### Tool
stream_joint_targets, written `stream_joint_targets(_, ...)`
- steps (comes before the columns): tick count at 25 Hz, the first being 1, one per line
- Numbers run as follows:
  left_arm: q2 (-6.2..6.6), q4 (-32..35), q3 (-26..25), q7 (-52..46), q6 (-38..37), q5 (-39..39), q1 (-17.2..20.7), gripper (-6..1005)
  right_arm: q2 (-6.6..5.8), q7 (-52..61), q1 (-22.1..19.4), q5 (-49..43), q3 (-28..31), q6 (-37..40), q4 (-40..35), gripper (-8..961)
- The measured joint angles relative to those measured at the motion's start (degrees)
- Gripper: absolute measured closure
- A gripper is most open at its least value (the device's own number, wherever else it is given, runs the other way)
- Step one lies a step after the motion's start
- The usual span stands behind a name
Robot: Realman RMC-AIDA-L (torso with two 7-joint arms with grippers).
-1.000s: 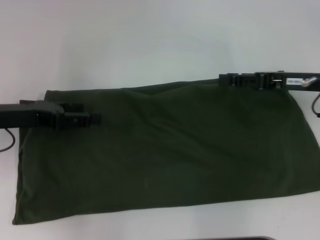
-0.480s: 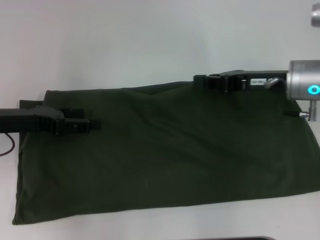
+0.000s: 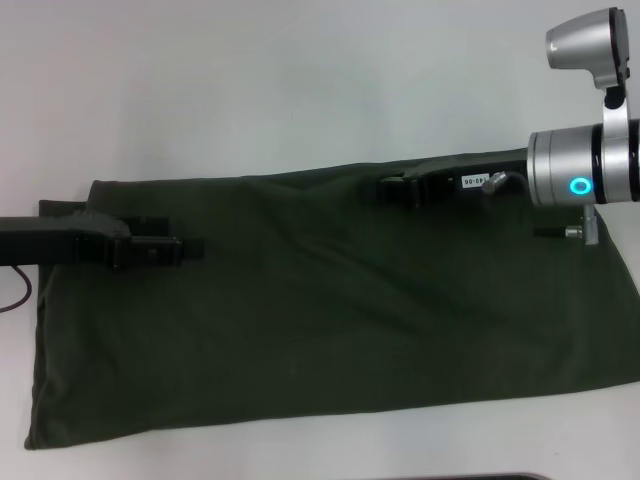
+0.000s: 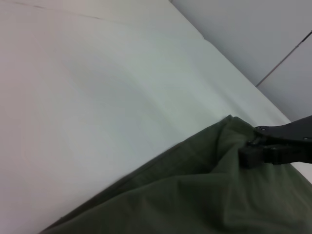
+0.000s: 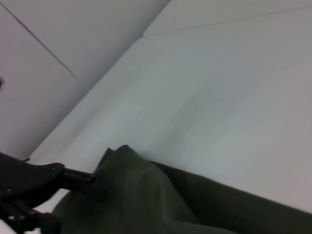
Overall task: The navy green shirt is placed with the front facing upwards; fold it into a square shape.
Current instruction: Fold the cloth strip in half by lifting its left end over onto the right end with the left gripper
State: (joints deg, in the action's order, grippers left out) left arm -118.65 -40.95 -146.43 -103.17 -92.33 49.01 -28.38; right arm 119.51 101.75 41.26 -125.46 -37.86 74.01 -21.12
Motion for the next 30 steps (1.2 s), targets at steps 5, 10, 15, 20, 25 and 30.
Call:
stream_joint_targets(5, 0.0, 0.42, 0.0, 0.0, 0.29, 0.03, -0.09, 94, 0.09, -0.06, 0.41, 0.1, -2.06, -4.63, 0.38, 920)
stream_joint_targets(10, 0.0, 0.52, 0.0, 0.0, 0.52, 0.04, -0.22, 94, 0.28, -0.38, 1.27, 0.15, -2.89, -8.03, 1.55, 920)
stream_joint_targets(15, 0.0, 0.52, 0.0, 0.0, 0.78, 0.06, -0.25, 94, 0.4, -1.56, 1.48, 0.91, -2.92, -9.21, 1.66, 919)
stream_joint_targets(20, 0.0, 0.52, -0.01, 0.21, 1.26, 0.06, -0.27, 94, 0.39, -4.15, 1.57, 3.63, -2.88, -9.03, 1.68, 919)
stream_joint_targets(25, 0.06, 0.52, -0.01, 0.22, 1.28, 0.14, -0.36, 94, 0.1, -5.92, 0.86, 6.14, -2.75, -6.02, 0.79, 919)
stream_joint_targets(30, 0.09, 0.52, -0.14, 0.17, 1.28, 0.18, -0.37, 95, -0.48, -4.8, -1.29, 4.79, -2.8, -1.3, -1.4, 919)
